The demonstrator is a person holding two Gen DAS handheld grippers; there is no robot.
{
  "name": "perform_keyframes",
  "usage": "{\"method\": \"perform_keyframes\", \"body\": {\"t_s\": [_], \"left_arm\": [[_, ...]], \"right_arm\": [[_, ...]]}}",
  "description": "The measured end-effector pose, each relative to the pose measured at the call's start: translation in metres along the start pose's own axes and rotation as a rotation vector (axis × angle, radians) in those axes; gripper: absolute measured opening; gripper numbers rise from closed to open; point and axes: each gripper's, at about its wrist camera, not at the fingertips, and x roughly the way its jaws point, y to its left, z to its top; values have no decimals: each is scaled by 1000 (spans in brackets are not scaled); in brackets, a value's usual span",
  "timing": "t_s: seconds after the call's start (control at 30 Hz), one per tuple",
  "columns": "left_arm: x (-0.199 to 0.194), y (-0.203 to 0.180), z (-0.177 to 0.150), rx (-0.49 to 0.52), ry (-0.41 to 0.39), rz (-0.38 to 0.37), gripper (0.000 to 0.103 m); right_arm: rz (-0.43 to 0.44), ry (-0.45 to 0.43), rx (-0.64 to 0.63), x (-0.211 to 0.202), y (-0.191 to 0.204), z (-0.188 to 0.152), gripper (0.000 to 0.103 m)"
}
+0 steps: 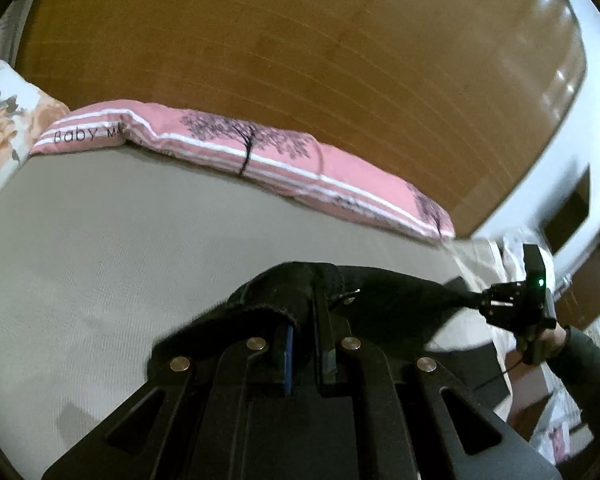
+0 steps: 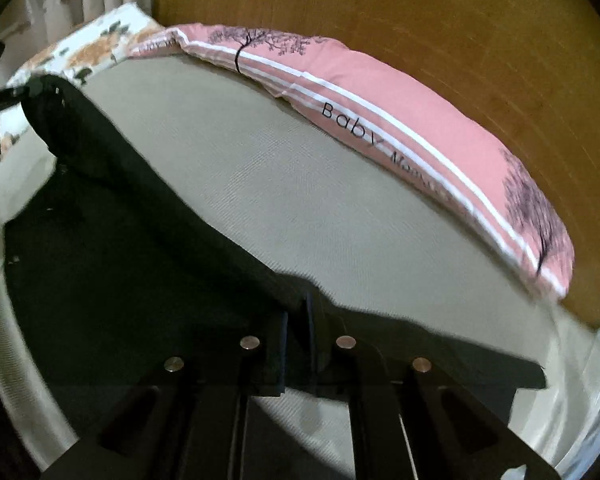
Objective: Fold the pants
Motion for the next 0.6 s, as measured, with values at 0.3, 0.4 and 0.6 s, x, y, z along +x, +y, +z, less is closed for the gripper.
{"method": "perform_keyframes", "body": {"t_s": [0.3,0.4,0.6], "left_arm": [[-13,-5,-102,93,197,60,8],[-1,2,-136,97,274,102,9],[-8,-1,-145,80,263,129,17]], "right_arm": [[52,88,88,1,49,-99,6],[71,122,124,19,58,-121,6],[58,119,167,27,61,-133,9]]}}
